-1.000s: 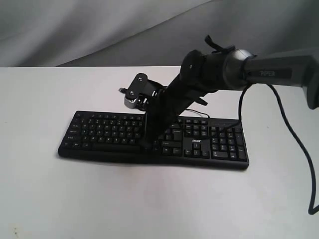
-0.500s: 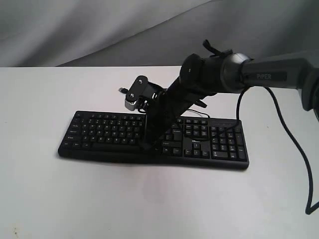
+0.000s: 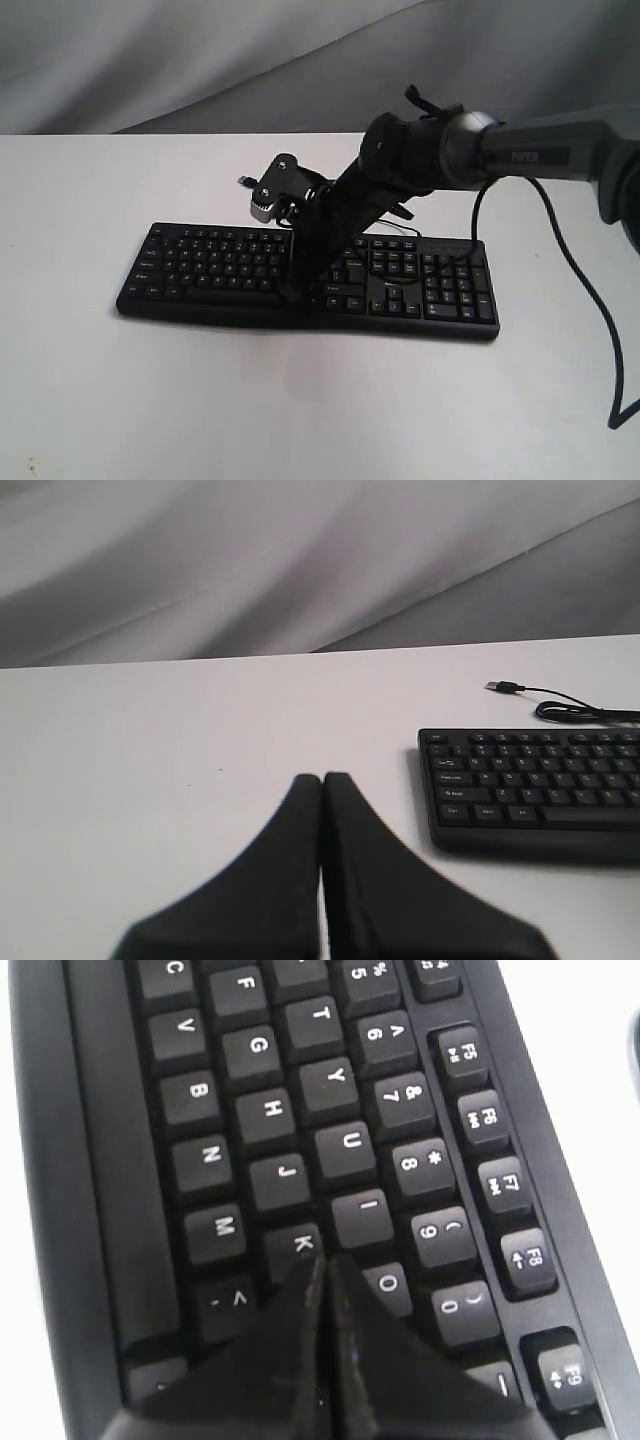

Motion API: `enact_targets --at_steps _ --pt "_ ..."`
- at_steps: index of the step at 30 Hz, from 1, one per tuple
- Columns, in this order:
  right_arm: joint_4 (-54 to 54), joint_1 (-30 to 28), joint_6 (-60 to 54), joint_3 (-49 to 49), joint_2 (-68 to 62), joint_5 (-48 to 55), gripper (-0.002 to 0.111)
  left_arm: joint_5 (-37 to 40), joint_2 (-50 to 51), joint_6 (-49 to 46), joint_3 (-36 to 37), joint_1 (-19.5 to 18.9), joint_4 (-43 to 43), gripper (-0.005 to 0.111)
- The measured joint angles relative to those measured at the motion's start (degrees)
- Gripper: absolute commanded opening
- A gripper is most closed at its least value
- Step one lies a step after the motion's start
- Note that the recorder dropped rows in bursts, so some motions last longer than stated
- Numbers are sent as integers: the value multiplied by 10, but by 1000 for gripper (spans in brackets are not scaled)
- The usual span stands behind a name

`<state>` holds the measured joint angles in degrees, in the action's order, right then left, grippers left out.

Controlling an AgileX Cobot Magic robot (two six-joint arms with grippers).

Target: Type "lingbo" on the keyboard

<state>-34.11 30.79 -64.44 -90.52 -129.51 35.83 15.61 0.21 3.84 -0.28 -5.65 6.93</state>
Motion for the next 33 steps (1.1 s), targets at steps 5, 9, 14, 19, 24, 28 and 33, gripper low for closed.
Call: enact_targets --at_steps 5,9,14,19,24,28,33 --pt "0 -1 2 -3 2 1 0 0 0 0 0 0 0 1" --pt "1 -1 2 -3 9 -2 0 0 0 0 0 0 0 1" --pt "-12 -1 -15 -3 13 -31 0 0 0 0 0 0 0 1" --pt "-40 -1 -45 -5 13 -41 0 0 0 0 0 0 0 1" --pt "-48 5 -44 -56 -9 -19 0 0 0 0 0 0 0 1" --pt "-38 5 -24 -82 -29 8 0 0 0 0 0 0 0 1" --pt "-26 5 -13 -85 -36 14 0 0 0 0 0 0 0 1"
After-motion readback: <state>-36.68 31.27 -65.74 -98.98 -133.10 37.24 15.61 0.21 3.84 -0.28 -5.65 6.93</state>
